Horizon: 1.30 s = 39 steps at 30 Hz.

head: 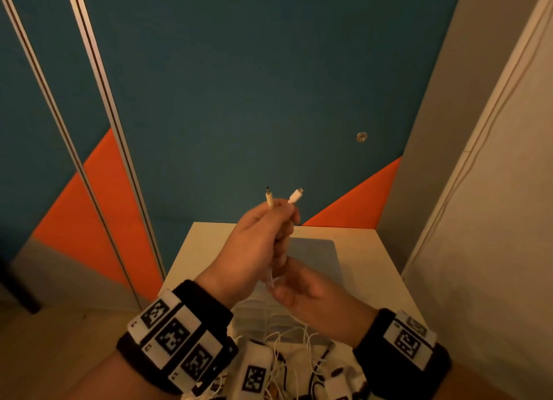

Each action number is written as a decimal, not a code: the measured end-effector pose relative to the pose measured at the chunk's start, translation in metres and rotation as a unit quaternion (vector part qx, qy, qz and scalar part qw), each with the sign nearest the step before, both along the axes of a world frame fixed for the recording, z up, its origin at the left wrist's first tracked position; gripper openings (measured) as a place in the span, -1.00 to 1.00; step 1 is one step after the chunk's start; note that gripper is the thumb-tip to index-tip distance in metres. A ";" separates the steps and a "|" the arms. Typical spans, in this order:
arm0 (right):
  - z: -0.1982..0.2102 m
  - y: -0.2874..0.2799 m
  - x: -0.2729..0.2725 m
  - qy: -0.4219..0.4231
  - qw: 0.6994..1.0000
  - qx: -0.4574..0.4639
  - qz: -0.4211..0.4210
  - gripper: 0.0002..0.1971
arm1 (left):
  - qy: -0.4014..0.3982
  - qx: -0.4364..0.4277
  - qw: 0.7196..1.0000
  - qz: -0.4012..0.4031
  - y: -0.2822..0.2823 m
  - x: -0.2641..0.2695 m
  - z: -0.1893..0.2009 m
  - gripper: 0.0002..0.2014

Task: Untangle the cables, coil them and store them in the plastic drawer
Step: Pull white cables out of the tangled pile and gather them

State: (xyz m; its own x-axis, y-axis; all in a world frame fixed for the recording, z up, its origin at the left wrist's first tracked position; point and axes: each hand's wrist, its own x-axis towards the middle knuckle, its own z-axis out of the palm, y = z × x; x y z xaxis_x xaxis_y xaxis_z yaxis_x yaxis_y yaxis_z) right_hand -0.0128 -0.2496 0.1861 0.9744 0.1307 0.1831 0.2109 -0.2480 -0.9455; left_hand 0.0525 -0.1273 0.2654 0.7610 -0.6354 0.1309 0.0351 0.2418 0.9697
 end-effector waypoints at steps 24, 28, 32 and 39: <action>-0.187 -0.024 0.039 0.223 0.934 -0.258 -0.103 -0.77 | 0.009 0.004 0.999 -0.042 0.038 0.012 -0.024 -0.57; -0.221 -0.008 0.037 0.293 0.909 -0.291 -0.060 -0.48 | 0.010 0.010 0.999 -0.038 0.043 0.015 -0.027 -0.57; -0.227 -0.010 0.043 0.274 0.893 -0.350 -0.077 -0.79 | 0.011 0.011 0.999 -0.035 0.047 0.022 -0.030 -0.57; -0.175 -0.024 0.034 0.175 0.868 -0.452 -0.103 -0.79 | 0.014 0.016 0.999 -0.027 0.049 0.028 -0.035 -0.57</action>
State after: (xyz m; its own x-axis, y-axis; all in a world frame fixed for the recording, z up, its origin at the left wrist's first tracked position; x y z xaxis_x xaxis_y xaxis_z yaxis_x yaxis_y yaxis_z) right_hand 0.0217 -0.2734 0.0112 0.9692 -0.1181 -0.2160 -0.1884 -0.9206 -0.3419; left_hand 0.0809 -0.0788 0.2303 0.7289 -0.6789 0.0880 0.0752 0.2071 0.9754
